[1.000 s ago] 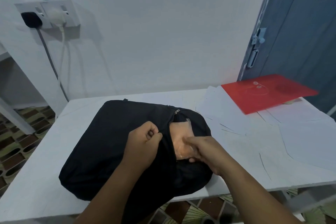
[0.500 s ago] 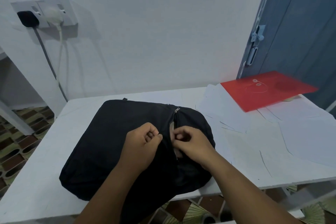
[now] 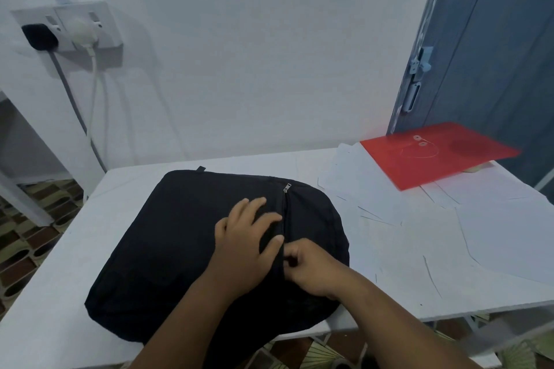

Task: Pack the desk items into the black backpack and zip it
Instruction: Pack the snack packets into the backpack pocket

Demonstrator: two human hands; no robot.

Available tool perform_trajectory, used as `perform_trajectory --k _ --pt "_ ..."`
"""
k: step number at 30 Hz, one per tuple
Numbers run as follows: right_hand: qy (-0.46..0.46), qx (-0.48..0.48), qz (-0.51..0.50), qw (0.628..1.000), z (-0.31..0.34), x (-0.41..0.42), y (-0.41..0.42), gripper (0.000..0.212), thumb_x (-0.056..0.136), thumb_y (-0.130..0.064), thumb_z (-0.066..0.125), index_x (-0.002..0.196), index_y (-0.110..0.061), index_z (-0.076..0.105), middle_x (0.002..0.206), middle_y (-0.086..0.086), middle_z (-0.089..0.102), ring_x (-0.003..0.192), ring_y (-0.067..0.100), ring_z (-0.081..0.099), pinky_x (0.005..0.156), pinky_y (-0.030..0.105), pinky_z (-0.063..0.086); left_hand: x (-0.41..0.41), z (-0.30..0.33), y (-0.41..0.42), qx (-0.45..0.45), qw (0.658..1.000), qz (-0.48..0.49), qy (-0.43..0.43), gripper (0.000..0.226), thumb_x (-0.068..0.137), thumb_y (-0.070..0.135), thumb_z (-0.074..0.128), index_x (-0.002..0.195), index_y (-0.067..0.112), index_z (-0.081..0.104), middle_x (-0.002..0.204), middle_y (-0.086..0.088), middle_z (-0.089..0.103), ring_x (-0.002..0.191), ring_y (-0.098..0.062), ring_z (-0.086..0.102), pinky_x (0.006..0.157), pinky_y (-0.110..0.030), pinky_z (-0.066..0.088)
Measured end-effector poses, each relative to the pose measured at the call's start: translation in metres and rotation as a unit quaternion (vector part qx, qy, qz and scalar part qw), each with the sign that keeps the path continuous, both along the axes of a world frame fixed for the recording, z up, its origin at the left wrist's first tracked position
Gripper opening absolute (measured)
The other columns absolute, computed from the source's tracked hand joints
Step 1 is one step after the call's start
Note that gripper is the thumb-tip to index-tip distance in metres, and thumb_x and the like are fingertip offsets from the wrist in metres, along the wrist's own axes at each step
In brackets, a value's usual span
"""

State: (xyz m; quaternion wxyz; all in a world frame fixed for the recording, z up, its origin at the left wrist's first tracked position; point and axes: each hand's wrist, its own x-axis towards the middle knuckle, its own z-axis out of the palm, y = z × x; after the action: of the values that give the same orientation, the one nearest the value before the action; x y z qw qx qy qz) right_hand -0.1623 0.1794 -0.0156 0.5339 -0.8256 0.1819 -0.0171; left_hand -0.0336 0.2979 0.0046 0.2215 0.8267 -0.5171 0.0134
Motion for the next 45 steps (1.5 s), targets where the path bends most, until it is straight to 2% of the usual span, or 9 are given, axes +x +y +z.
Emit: perform_trajectory --k 8,12,16,21,24,26,33,41,45 --pt "-0.076 -0.047 -0.227 0.97 -0.005 0.014 -0.045 0.03 0.092 0.0 0.059 0.106 -0.024 0.071 0.1 -0.005 0.071 0.077 0.011 0.069 0.082 0.038 0.06 -0.006 -0.02 -0.01 0.215 0.971 0.017 -0.098 0.054 0.081 0.063 0.042 0.126 0.041 0.062 0.141 0.0 0.059 0.134 -0.031 0.052 0.103 -0.05 0.024" --pt "-0.112 -0.17 -0.164 0.965 0.003 0.041 -0.063 0.043 0.096 -0.003 0.053 0.135 -0.02 0.057 0.13 -0.01 0.052 0.096 0.006 0.058 0.098 0.021 0.044 -0.003 -0.014 -0.019 0.224 0.968 0.014 -0.112 0.055 0.09 0.06 0.047 0.143 0.047 0.038 0.162 0.005 0.026 0.149 -0.027 0.019 0.109 -0.05 0.011" --pt "-0.015 -0.199 -0.079 0.977 -0.016 0.066 -0.088 0.052 0.104 -0.014 0.044 0.154 -0.023 0.033 0.153 -0.002 0.029 0.127 0.016 0.046 0.103 0.017 0.029 -0.003 -0.007 -0.029 0.235 0.967 0.022 -0.096 0.053 0.091 0.049 0.056 0.139 0.046 0.033 0.16 0.008 0.014 0.148 -0.027 0.006 0.112 -0.051 0.011" --pt "-0.062 -0.186 -0.111 0.974 -0.036 0.079 -0.108 0.033 0.099 -0.014 0.058 0.132 -0.017 0.062 0.12 -0.002 0.053 0.105 0.01 0.053 0.094 0.013 0.037 0.006 0.011 -0.044 0.259 0.965 0.005 -0.032 0.051 0.086 0.06 0.058 0.132 0.049 0.037 0.142 0.012 0.028 0.135 -0.022 0.018 0.107 -0.048 0.019" --pt "-0.123 -0.202 -0.108 0.966 -0.044 0.081 -0.116 0.017 0.089 -0.009 0.071 0.105 -0.013 0.072 0.099 -0.006 0.056 0.089 0.007 0.053 0.08 0.004 0.037 0.022 0.02 -0.055 0.137 0.988 0.065 0.032 0.039 0.095 0.058 0.046 0.132 0.049 0.041 0.117 0.022 0.054 0.12 -0.014 0.039 0.097 -0.039 0.02" --pt "-0.135 -0.211 -0.103 0.963 -0.049 0.083 -0.122 0.01 0.085 -0.009 0.074 0.094 -0.011 0.071 0.093 -0.005 0.057 0.084 0.007 0.052 0.076 0.005 0.036 0.032 0.018 -0.066 0.089 0.992 0.091 -0.017 0.029 0.101 0.042 0.044 0.129 0.045 0.05 0.111 0.021 0.059 0.116 -0.012 0.044 0.094 -0.036 0.017" --pt "-0.169 -0.227 -0.083 0.956 -0.062 0.076 -0.124 0.011 0.091 -0.014 0.065 0.083 -0.018 0.059 0.091 -0.005 0.053 0.079 0.006 0.05 0.07 0.013 0.042 0.053 -0.012 -0.105 0.153 0.982 0.06 -0.09 0.035 0.102 0.04 0.043 0.135 0.046 0.054 0.159 0.015 0.03 0.15 -0.017 0.015 0.114 -0.04 0.004" --pt "-0.168 -0.301 -0.033 0.938 -0.055 0.053 -0.103 0.01 0.094 -0.007 0.054 0.089 -0.015 0.059 0.093 -0.004 0.058 0.076 0.011 0.05 0.067 0.031 0.049 0.061 -0.023 -0.111 0.194 0.97 0.078 -0.122 0.043 0.103 0.044 0.032 0.143 0.051 0.045 0.165 0.011 0.018 0.151 -0.021 0.008 0.112 -0.042 0.001" --pt "-0.142 -0.256 -0.029 0.956 -0.049 0.023 -0.085 0.019 0.092 -0.003 0.057 0.092 -0.021 0.061 0.098 -0.015 0.058 0.086 0.003 0.056 0.077 0.019 0.049 0.057 -0.027 -0.109 0.182 0.971 0.073 -0.141 0.048 0.099 0.043 0.027 0.141 0.049 0.047 0.164 0.007 0.023 0.15 -0.024 0.014 0.111 -0.044 0.006"
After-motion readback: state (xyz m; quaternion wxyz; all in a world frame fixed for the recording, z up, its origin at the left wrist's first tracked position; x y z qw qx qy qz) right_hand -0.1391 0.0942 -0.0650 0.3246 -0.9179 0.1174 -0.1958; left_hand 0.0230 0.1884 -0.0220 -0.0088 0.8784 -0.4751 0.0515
